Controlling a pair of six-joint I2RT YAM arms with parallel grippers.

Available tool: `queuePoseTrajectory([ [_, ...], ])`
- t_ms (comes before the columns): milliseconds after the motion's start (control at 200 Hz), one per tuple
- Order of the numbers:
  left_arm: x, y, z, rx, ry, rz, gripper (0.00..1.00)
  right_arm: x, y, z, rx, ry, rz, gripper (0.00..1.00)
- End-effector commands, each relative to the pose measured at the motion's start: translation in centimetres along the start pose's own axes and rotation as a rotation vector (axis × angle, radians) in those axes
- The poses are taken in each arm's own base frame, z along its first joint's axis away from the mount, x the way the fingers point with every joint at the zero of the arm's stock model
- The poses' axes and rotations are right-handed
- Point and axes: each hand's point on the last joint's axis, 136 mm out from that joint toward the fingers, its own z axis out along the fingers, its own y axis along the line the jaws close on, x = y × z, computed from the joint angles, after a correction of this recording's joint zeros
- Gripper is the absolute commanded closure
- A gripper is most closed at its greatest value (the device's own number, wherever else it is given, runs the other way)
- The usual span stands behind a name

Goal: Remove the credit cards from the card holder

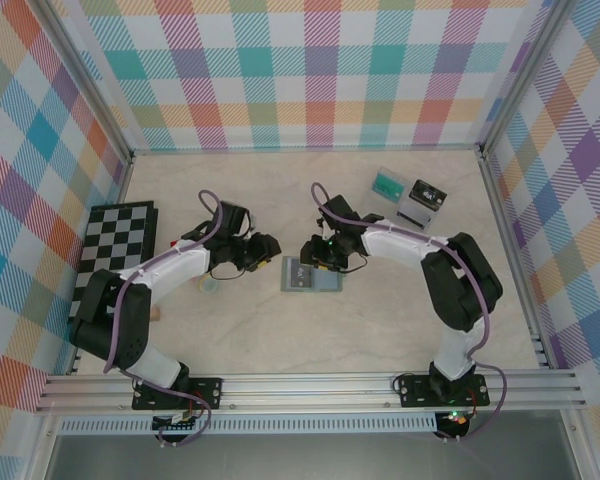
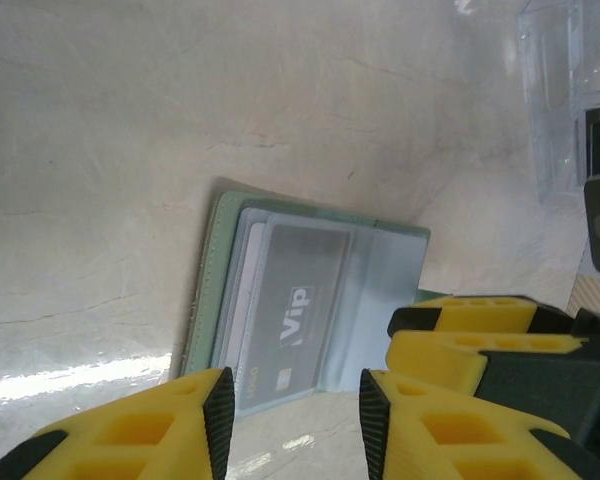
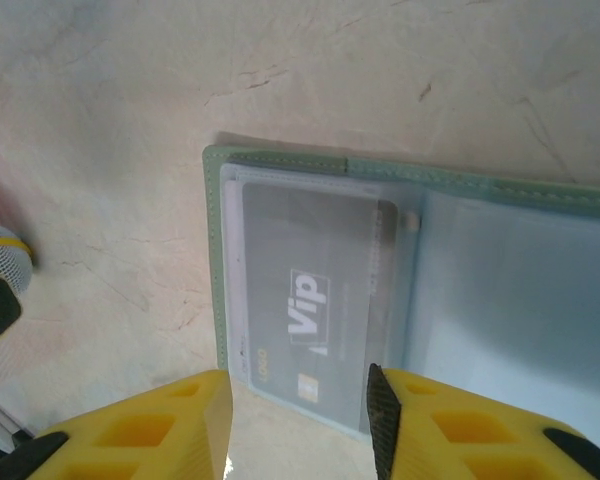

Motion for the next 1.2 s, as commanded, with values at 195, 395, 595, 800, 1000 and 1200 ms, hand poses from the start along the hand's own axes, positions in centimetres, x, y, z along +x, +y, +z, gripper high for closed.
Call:
queuePoseTrajectory([
  [195,0.9,0.8,2.3,0.02,0.077,-0.054,0.62,0.1,-1.7,0.9,0.241,0.024,-0.13,0.5],
  [395,0.9,1.2,2.7,0.01,0.083,-0.061,0.63,0.6,-2.9,1.9,0.366,0.056,-0.174,0.45],
  [595,1.2,1.6,3.1,0.006,0.098,-0.073,0.63,1.1,-4.4,3.0,0.45,0.092,-0.163,0.46],
  [800,1.6,1.4,3.3,0.031,0.119,-0.079,0.63,2.0,-5.6,4.1,0.473,0.136,-0.144,0.56],
  [1000,2.4,1.0,3.9,0.059,0.165,-0.072,0.64,2.4,-6.3,4.6,0.483,0.155,-0.137,0.6],
  [1200,3.6,0.2,4.9,0.065,0.218,-0.037,0.68,2.6,-6.2,4.9,0.461,0.158,-0.128,0.63],
])
